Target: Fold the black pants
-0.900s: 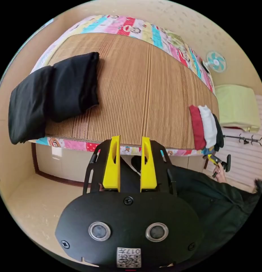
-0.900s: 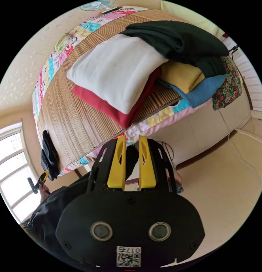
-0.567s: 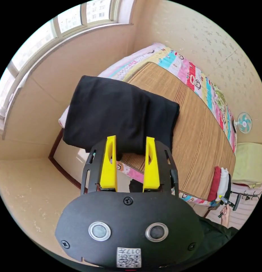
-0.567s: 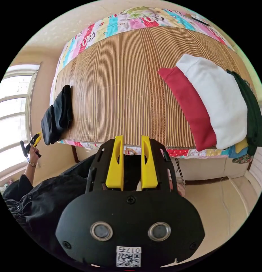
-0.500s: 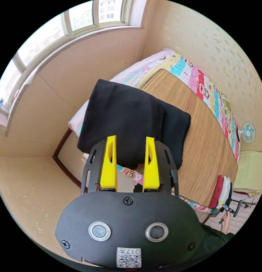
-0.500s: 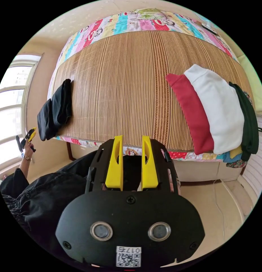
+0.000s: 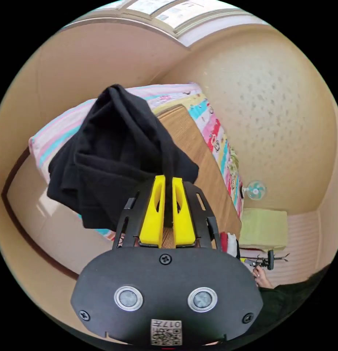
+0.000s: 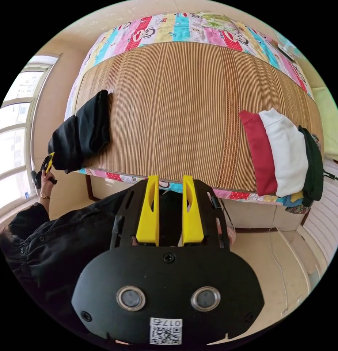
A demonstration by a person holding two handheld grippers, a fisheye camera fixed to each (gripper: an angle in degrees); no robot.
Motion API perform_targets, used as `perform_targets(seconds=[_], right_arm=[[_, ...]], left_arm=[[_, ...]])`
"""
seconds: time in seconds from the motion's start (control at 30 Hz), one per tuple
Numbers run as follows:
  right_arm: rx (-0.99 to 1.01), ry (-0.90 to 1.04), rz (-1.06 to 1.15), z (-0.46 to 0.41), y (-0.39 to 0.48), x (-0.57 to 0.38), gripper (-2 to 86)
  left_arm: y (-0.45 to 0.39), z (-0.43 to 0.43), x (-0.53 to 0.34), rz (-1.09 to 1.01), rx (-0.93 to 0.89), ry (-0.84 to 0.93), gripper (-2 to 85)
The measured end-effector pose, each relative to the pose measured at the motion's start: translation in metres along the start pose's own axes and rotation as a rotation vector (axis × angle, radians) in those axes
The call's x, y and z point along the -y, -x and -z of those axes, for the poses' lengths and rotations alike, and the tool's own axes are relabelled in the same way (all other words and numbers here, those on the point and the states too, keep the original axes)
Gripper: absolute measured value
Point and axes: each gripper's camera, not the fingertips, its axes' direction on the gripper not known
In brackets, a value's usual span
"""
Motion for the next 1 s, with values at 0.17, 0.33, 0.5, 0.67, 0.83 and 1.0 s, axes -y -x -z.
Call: perform_targets(seconds=[0.17, 0.33, 0.5, 0.67, 0.83, 1.0], right_arm=[[0.057, -0.093, 0.197, 0.019, 0.088, 0.057, 10.7], [0.112, -0.166, 0.518, 0.019, 0.223, 0.112, 12.2], [0.199, 0.001, 0.914, -0.052, 0.377, 0.12, 14.9], [0.159, 0.346, 1.321, -0.175, 0.531, 0.051, 18.2], [-0.697, 0.35, 1.696, -0.319, 0.563, -0.076, 17.9], [-0.479, 0.12, 1.626, -0.249, 0.544, -0.102, 4.5]], left_arm=[[-0.124, -0.067, -0.036, -0.398, -0.145, 0.234, 4.5], [-0.156, -0.089, -0.101, -0.617, -0.307, 0.443, 4.6], [-0.073, -0.041, -0.14, -0.363, -0.228, 0.416, 7.9], [0.057, 0.009, -0.175, 0.127, -0.248, 0.283, 10.2], [0.117, 0.071, -0.221, 0.314, -0.136, 0.127, 9.2], [0.126, 0.106, -0.242, 0.361, -0.137, 0.01, 12.4]])
